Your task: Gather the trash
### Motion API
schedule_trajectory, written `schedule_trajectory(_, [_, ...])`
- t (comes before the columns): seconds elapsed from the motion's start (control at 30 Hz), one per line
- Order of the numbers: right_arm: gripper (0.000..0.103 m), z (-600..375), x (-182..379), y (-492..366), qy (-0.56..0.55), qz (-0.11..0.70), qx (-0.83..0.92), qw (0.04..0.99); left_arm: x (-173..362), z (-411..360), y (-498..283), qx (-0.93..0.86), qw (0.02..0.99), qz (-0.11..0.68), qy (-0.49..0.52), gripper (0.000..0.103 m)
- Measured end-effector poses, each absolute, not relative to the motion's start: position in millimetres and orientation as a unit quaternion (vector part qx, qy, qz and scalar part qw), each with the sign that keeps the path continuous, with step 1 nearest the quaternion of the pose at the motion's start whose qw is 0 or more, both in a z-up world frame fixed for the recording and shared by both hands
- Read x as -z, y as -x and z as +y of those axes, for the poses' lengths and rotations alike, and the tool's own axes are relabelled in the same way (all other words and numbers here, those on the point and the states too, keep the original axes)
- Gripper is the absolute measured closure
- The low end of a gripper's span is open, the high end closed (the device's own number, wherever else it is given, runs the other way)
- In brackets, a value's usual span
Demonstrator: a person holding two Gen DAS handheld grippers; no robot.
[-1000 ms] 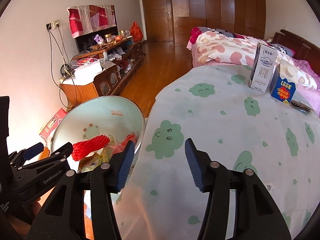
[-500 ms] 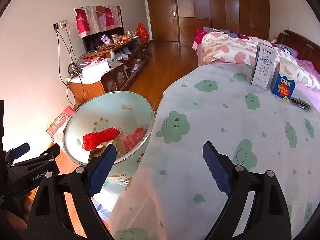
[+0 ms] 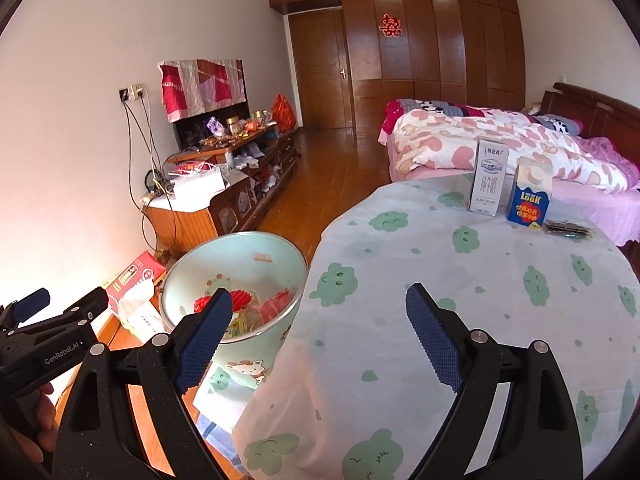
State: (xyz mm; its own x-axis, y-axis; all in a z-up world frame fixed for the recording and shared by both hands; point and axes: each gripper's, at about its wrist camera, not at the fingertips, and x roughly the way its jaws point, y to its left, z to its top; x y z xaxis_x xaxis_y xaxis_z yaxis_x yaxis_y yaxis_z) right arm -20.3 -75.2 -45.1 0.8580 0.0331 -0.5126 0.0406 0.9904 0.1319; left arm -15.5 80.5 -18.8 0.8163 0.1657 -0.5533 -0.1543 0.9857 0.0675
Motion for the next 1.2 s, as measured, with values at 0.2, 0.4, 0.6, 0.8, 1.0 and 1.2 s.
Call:
schedule_trajectory(0.2, [0.014,-84.4,29.1,46.0,-0.076,0.214,0.026,0.974,-5.2,71.4,38.5,-0.083,0.967,0.241,-0.026,0.006])
schedule_trajectory(0.4, [0.012,-90.6,17.6,64.3,-0.074,0.178,0.035,0.981,-15.2,62.8,48.9,-0.073,0.972,0.222,-0.035,0.006])
schedule_trajectory(0.6, [0.012,-93.0,8.6,73.3,-0.072,0.169,0.038,0.982,-15.8,63.1,50.9,-0.071,0.972,0.221,-0.032,0.006])
schedule_trajectory(0.8, [0.012,-91.6,3.9,77.2,-0.074,0.173,0.039,0.981,-15.6,62.9,51.7,-0.067,0.972,0.222,-0.030,0.006])
schedule_trajectory(1.0, [0.012,-90.8,3.7,79.3,-0.074,0.174,0.039,0.981,-14.7,60.1,52.0,-0.064,0.972,0.222,-0.033,0.006])
schedule_trajectory(1.2, [0.012,-89.9,6.7,81.7,-0.077,0.170,0.041,0.982,-15.2,59.4,52.8,-0.062,0.973,0.221,-0.033,0.006])
